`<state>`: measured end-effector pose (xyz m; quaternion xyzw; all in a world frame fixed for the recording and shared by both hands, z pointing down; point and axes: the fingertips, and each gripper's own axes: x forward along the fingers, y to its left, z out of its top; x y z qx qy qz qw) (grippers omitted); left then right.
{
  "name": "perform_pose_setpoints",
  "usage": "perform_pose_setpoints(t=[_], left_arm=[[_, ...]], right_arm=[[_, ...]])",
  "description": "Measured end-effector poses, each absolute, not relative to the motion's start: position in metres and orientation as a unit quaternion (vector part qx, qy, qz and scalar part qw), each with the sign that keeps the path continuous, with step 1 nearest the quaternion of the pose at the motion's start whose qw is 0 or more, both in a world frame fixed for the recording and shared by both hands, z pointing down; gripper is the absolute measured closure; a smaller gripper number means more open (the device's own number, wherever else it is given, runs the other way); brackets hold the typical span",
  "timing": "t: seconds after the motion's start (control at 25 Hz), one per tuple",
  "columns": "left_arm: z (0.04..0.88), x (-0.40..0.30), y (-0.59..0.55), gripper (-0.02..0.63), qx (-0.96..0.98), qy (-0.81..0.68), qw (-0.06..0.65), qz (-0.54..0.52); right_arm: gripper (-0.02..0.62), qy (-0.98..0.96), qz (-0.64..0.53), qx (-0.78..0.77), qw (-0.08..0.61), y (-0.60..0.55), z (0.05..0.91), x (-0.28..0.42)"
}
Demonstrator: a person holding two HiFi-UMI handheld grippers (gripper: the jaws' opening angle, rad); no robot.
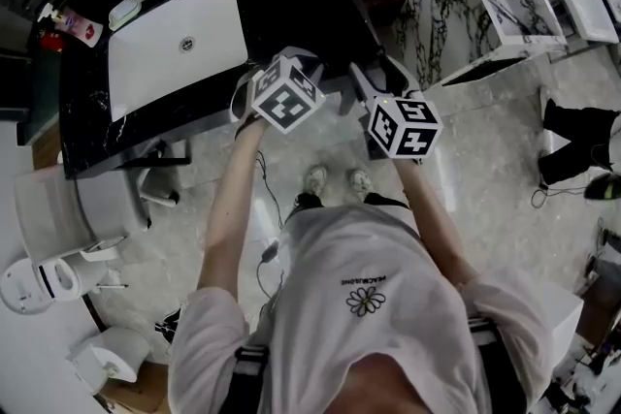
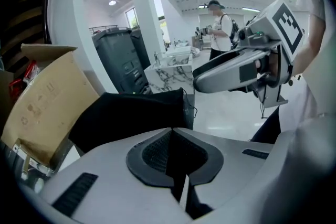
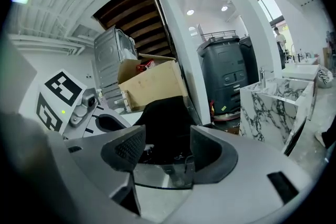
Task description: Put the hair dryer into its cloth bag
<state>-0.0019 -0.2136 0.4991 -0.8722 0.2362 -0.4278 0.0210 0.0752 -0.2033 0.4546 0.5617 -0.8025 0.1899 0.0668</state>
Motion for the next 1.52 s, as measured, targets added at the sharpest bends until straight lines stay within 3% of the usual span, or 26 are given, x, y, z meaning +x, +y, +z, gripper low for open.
perform_pose_setpoints(t=[0.52,0.6,0.88,1.12,1.28,1.52], left_arm=[[0.521,0.001,-0.208,0.584,-0.872,0.229,-0.013,-0.432],[0.517,0.004,-0.205,0.527,-0.878,0.225,-0.02,-0.423],[0.411,-0.007,-0.226,0.495,-0.902,0.325,0.015,-0.284],[0.27,-0.056,-0.219,0.522,-0.86,0.507,0.05,0.002],[0.249,-0.084,-0.195,0.583,-0.801,0.592,0.065,0.067],[0.248,-0.11,-0.165,0.591,-0.737,0.665,0.081,0.087]], right_arm=[[0.347,-0.773,0.202,0.595,0.091,-0.199,0.468,0.11],[0.347,-0.773,0.188,0.598,0.093,-0.204,0.457,0.114],[0.35,-0.797,0.085,0.597,0.025,-0.233,0.356,0.118],[0.457,-0.818,-0.019,0.571,-0.062,-0.228,0.251,0.088],[0.558,-0.821,-0.07,0.559,-0.092,-0.208,0.225,0.065],[0.583,-0.834,-0.093,0.539,-0.074,-0.188,0.245,0.042]])
